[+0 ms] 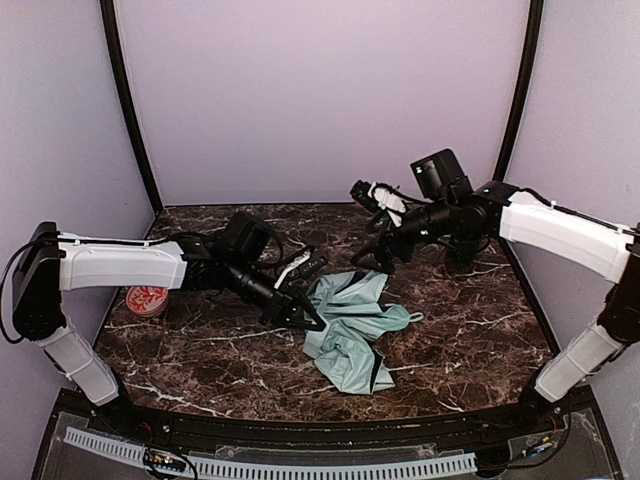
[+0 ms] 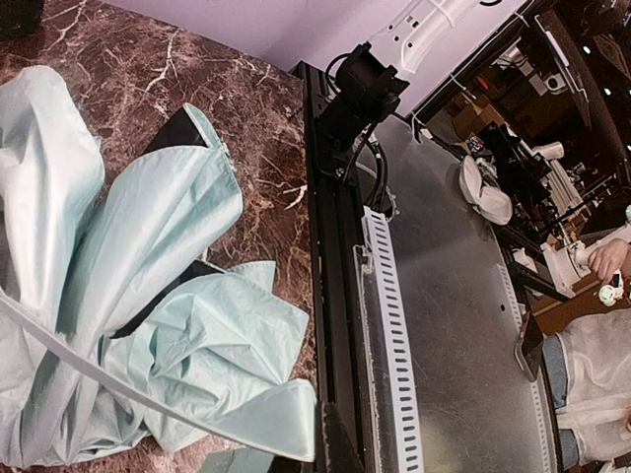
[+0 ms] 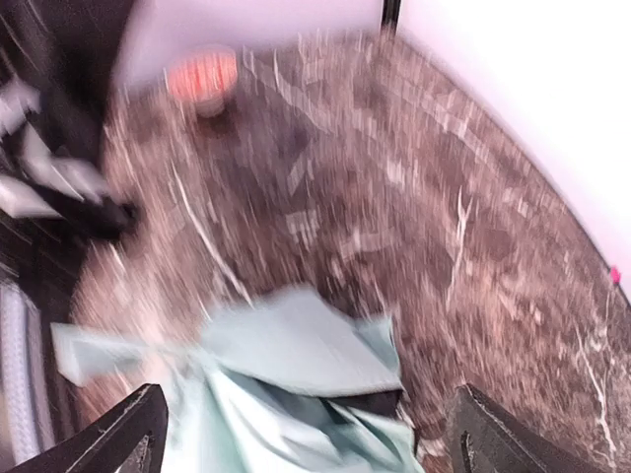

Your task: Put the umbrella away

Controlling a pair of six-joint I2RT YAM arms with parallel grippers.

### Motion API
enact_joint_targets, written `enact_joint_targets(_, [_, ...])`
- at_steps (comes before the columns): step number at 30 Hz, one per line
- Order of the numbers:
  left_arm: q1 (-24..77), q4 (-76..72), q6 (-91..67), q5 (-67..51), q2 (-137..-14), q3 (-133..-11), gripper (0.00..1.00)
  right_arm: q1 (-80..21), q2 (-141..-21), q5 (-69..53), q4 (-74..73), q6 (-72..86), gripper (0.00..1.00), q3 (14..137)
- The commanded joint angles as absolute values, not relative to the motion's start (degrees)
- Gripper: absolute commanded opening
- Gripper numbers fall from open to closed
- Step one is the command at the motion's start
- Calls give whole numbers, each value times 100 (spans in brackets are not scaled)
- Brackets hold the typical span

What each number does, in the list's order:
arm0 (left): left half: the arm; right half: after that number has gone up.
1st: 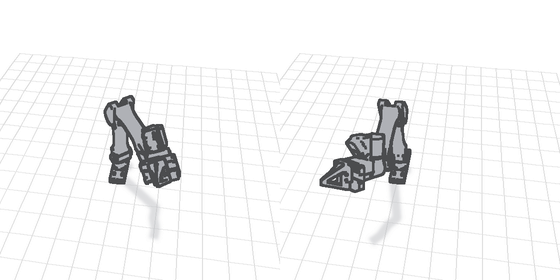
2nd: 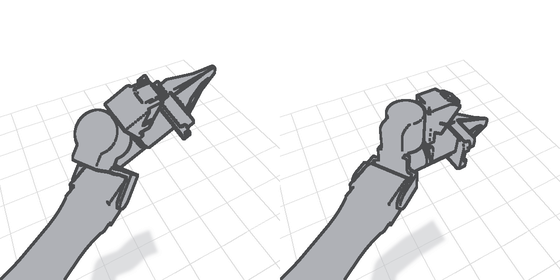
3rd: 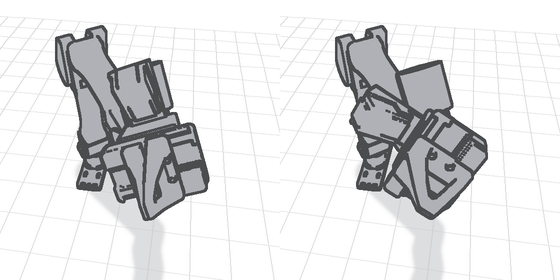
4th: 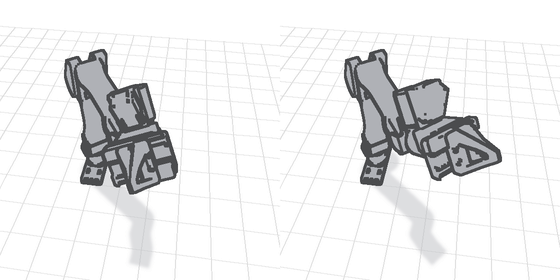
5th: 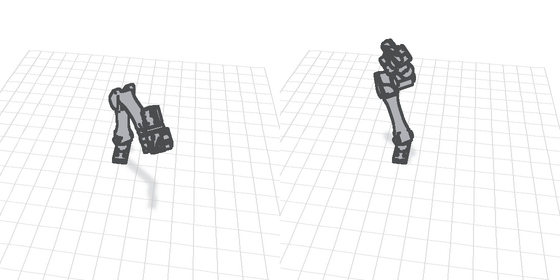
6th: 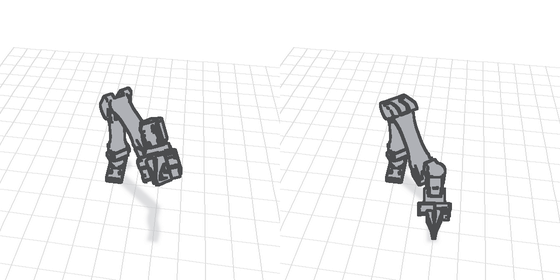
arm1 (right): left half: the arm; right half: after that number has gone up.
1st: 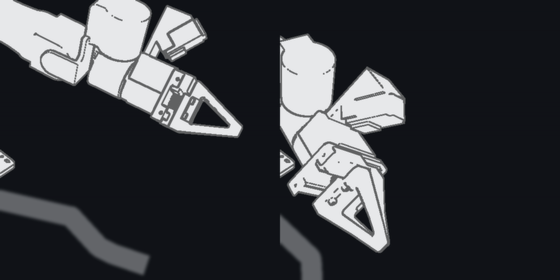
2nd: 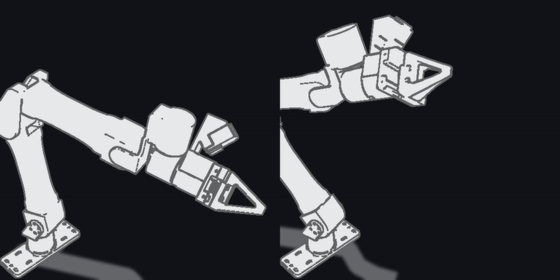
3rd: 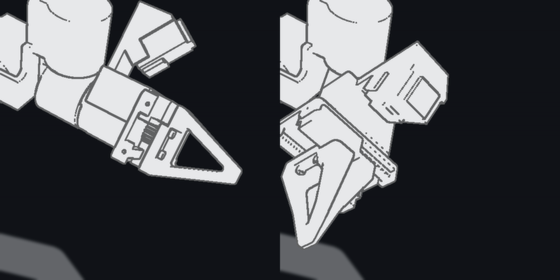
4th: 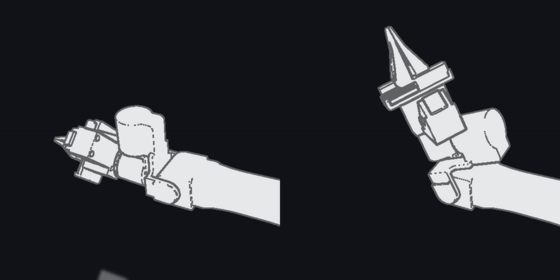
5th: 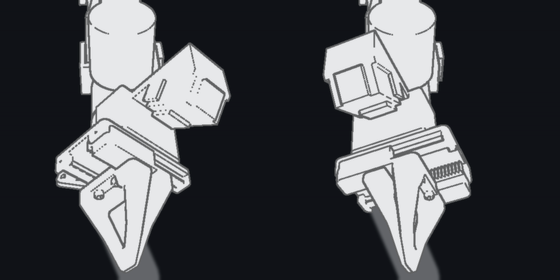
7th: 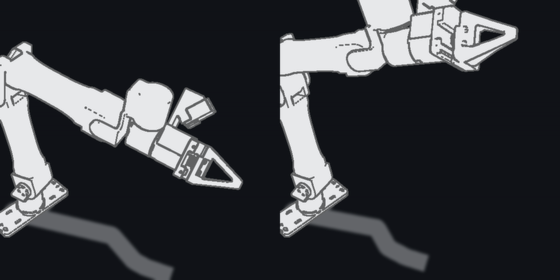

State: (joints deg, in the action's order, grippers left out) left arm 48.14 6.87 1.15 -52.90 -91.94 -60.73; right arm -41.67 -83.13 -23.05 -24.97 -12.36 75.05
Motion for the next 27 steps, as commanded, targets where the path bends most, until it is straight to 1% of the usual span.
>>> enact_joint_targets(1, [4869,704,68,-5242,-8822,-6052,0,-3934,-9228,-2117,-4192,-3943,98,7837])
enact_joint_targets(3, [4869,643,19,-5223,-8701,-5964,0,-3848,-9624,-2234,-4574,-4454,96,7978])
enact_joint_targets(5, [4876,648,21,-5297,-8622,-5914,0,-3813,-9939,-2368,-4525,-4624,95,7969])
enact_joint_targets(9, [4895,686,31,-5419,-8631,-5899,0,-3912,-10472,-2510,-3896,-4333,94,7695])
enact_joint_targets(12, [4919,749,82,-5443,-8666,-5939,0,-4133,-10784,-2264,-3310,-4230,92,7328])
enact_joint_targets(14, [4937,727,76,-5460,-8681,-5971,0,-4232,-11022,-2113,-2999,-4013,89,7230])
enact_joint_targets(17, [5005,884,232,-5500,-8701,-6066,0,-4174,-11302,-2206,-2727,-3709,82,7172])
enact_joint_targets(19, [5069,1088,390,-5491,-8680,-6125,0,-4137,-11448,-2195,-2639,-3472,71,7197])
enact_joint_targets(20, [5090,1184,435,-5514,-8652,-6134,0,-4101,-11516,-2212,-2649,-3321,61,7271])
enact_joint_targets(22, [5125,1317,549,-5593,-8554,-6115,0,-4031,-11601,-2275,-2674,-3096,36,7358])
enact_joint_targets(23, [5143,1380,644,-5621,-8485,-6092,0,-3993,-11598,-2274,-2661,-2993,25,7366])
enact_joint_targets(25, [5171,1478,798,-5659,-8273,-6019,0,-3910,-11496,-2325,-2616,-2853,15,7334])
enact_joint_targets(26, [5180,1488,834,-5680,-8198,-5973,0,-3868,-11406,-2378,-2588,-2803,13,7316])
enact_joint_targets(27, [5189,1463,838,-5732,-8125,-5904,0,-3827,-11251,-2415,-2537,-2741,7,7299])
